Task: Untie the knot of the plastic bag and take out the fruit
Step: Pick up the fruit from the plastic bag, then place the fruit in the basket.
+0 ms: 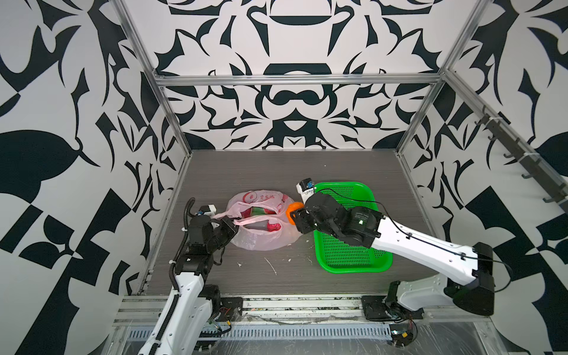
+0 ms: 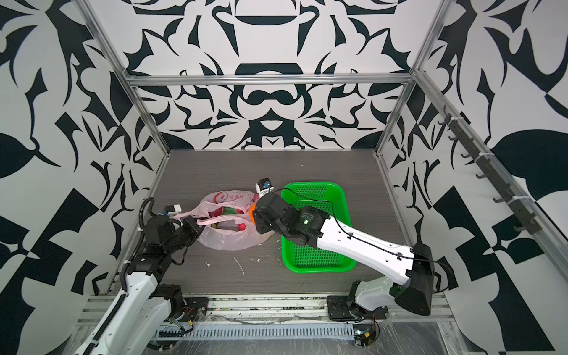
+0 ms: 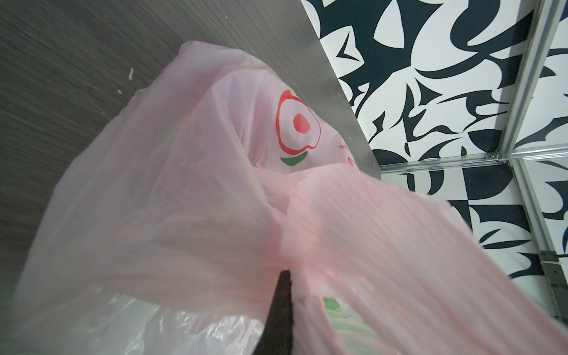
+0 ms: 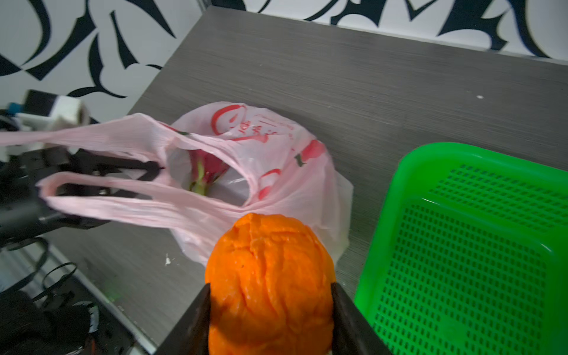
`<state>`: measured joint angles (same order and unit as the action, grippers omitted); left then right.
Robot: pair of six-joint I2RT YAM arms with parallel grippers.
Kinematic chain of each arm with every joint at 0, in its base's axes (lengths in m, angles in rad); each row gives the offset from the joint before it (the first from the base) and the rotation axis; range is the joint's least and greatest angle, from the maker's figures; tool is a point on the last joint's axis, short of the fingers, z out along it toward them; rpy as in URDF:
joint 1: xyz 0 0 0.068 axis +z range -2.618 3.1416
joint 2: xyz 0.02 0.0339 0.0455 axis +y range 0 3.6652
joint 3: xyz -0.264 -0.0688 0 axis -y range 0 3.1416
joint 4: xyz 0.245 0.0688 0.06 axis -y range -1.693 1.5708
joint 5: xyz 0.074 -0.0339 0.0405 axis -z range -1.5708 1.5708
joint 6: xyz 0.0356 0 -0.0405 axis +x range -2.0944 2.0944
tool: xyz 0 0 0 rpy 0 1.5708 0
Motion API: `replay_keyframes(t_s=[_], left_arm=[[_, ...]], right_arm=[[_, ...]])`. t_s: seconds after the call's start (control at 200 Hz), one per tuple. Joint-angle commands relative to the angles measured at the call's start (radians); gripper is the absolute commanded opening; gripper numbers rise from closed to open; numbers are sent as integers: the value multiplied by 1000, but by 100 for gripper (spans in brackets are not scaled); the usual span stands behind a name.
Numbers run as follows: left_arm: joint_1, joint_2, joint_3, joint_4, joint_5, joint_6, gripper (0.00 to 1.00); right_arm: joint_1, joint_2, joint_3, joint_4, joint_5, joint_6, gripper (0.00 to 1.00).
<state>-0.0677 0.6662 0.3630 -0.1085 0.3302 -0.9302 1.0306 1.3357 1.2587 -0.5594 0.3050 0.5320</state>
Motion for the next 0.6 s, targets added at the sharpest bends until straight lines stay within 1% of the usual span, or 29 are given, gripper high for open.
replay_keyframes(t_s=[0.0, 0.135, 0.27, 0.415, 0.595], left_arm=[[1, -30, 22, -28, -8, 14, 0], [2, -67, 8, -46, -21, 4, 0], [2, -70, -5, -41, -19, 4, 0], [1, -40, -10, -22, 8, 14, 0], [1, -4, 0, -11, 26, 27, 0]], right_arm=[[-57, -75, -48, -18, 73, 10, 12], [-139, -118, -109, -28, 81, 14, 12], [-199, -112, -140, -28, 56, 16, 12], [-229, -60, -162, -16, 46, 11, 12], [-284, 35, -192, 67, 0, 7, 11]])
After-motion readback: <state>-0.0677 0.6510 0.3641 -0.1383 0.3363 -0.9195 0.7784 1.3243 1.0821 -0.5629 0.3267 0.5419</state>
